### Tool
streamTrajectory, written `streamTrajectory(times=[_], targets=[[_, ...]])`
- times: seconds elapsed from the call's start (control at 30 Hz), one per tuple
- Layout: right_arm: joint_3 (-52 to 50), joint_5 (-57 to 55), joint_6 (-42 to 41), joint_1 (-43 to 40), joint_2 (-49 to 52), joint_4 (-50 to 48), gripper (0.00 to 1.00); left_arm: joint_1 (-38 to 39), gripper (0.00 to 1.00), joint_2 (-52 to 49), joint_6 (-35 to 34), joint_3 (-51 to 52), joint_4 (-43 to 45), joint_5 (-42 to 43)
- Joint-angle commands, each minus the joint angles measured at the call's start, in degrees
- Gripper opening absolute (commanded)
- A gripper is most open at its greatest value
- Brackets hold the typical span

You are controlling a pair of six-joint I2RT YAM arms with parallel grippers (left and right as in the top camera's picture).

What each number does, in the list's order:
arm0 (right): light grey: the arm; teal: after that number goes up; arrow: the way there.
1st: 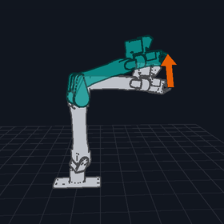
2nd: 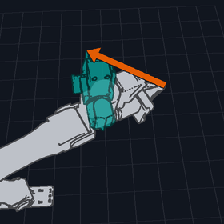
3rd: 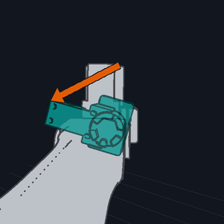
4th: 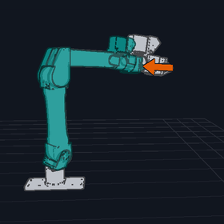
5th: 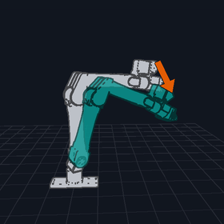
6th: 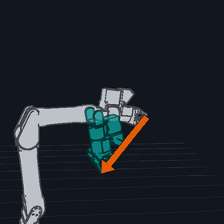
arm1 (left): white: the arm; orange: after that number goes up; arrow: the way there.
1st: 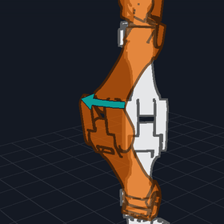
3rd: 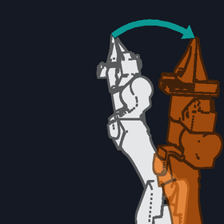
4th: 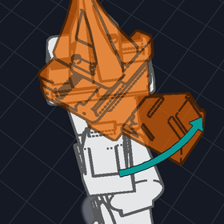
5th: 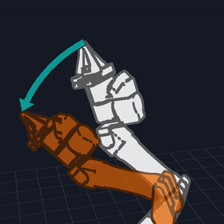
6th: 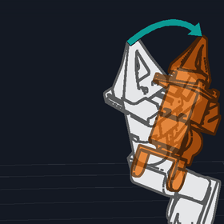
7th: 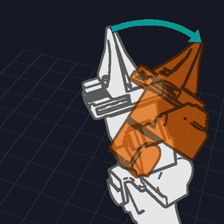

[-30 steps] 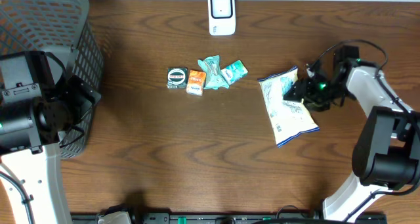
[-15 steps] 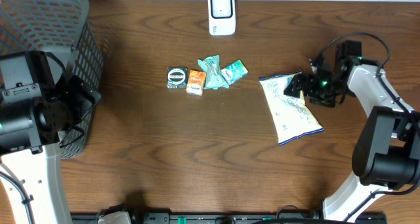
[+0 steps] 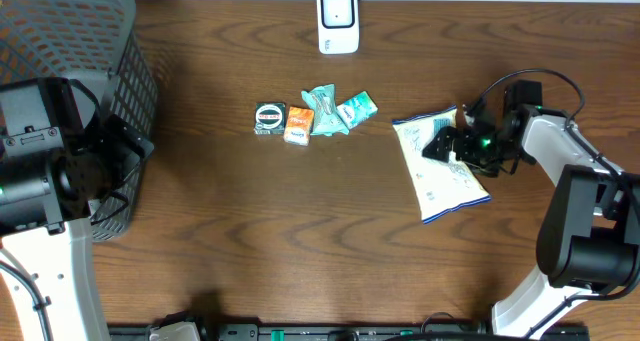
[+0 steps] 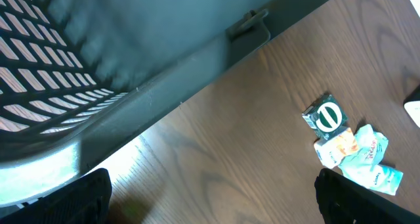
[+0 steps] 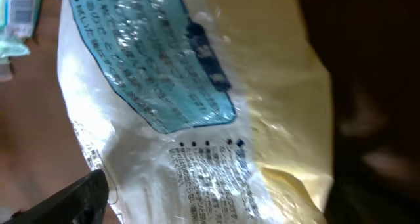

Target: Scan the item barcode

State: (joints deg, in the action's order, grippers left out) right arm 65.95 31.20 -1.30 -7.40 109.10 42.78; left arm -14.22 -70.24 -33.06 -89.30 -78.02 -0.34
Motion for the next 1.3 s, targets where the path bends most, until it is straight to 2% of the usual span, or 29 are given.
streamTrajectory(times=[0.0,0.17,0.37,0.43,0.47,0.5,0.57,0.6,0.67,0.87,1.1,1.2,1.27], targets=[[-2.71,0.79,-1.01,1.46,2.78,1.44,0.99,-0.35,0.98,0.26,-0.24,-0.61,-0.17,-0.35],[1.7,1.31,-0.74,1.46,2.78,7.89,0.99,-0.35,0.98,0.26,-0.24,-0.61,-0.17,-0.35],[1.75,-4.31,-1.31,2.56,2.8,7.52,0.99,-0.35,0.98,0.26,-0.24,-0.61,-0.17,-0.35],[1.31,-6.47,-4.66,4.09,3.02,5.77,0.97,-0.35,0.98,0.26,-0.24,-0.61,-0.17,-0.35],[0.94,-6.58,-5.79,5.03,3.28,4.48,0.91,-0.35,0.98,0.26,-0.24,-0.61,-0.17,-0.35],[0.66,-6.69,-6.43,6.03,3.58,3.43,0.77,-0.35,0.97,0.26,-0.24,-0.61,-0.17,-0.35],[0.59,-6.67,-6.43,7.17,4.09,2.71,0.56,-0.35,0.98,0.26,-0.24,-0.61,-0.17,-0.35],[0.59,-6.69,-6.67,8.28,4.35,1.99,0.28,-0.35,0.98,0.26,-0.24,-0.61,-0.17,-0.35],[0.7,-6.6,-7.72,9.09,4.31,1.55,0.01,-0.35,0.98,0.26,-0.24,-0.61,-0.17,-0.35],[5.92,1.84,-8.35,8.09,2.69,3.54,0.01,-0.35,0.98,0.26,-0.24,-0.61,-0.17,-0.35],[16.33,4.46,-8.33,7.5,-0.02,2.67,0.01,-0.35,0.98,0.26,-0.24,-0.61,-0.17,-0.35],[19.43,9.62,-8.63,7.78,-0.11,-3.5,0.01,-0.35,0.98,0.26,-0.24,-0.61,-0.17,-0.35],[19.71,12.13,-11.28,8.57,-0.11,-11.93,0.01,-0.35,0.98,0.26,-0.24,-0.61,-0.17,-0.35]])
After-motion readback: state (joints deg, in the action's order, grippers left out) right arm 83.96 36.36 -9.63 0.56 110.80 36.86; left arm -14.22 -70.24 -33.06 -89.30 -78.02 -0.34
